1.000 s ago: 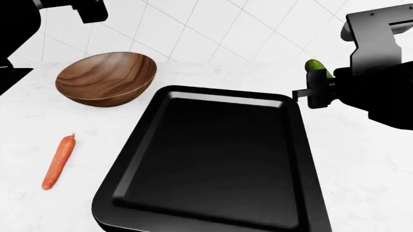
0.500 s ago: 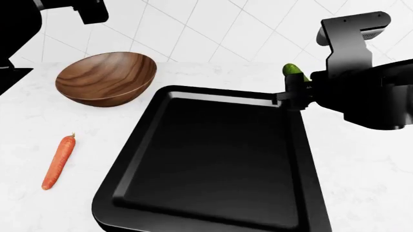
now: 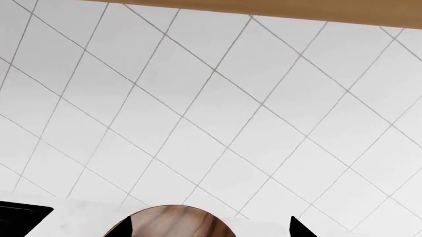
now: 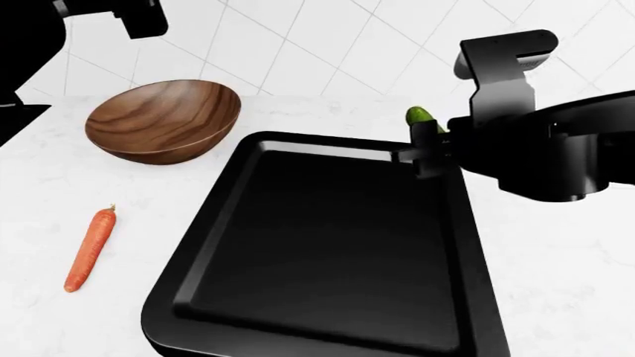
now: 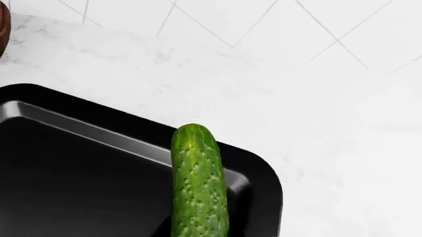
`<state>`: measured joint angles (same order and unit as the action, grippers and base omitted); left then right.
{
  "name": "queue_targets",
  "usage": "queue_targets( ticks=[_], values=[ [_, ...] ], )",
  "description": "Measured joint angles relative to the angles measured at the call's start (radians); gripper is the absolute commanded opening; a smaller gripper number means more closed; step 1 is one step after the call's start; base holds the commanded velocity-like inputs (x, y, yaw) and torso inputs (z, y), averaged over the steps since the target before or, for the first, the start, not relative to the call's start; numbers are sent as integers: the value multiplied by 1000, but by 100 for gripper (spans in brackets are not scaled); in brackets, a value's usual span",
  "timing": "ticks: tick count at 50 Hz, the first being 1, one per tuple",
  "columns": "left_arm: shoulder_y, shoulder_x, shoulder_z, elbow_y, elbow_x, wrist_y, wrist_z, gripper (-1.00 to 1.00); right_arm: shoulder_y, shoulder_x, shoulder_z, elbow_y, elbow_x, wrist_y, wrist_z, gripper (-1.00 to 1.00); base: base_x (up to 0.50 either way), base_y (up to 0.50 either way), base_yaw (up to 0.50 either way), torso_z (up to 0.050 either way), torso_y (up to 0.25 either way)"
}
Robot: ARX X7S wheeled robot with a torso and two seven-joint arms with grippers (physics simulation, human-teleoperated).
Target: Place the two vegetables and bowl onto the tray for setting up a vegetable dip station.
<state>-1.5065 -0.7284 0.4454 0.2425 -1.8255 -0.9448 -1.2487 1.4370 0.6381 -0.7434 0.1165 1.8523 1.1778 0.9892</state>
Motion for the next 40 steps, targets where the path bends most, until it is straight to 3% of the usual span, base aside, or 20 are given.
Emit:
queue_targets(
  ticks=[40],
  values=[
    [0,-4,12,-1,6,6,11,100,17,-52,-47,50,35,25,-21,-100,0,0,0,0,0]
  ],
)
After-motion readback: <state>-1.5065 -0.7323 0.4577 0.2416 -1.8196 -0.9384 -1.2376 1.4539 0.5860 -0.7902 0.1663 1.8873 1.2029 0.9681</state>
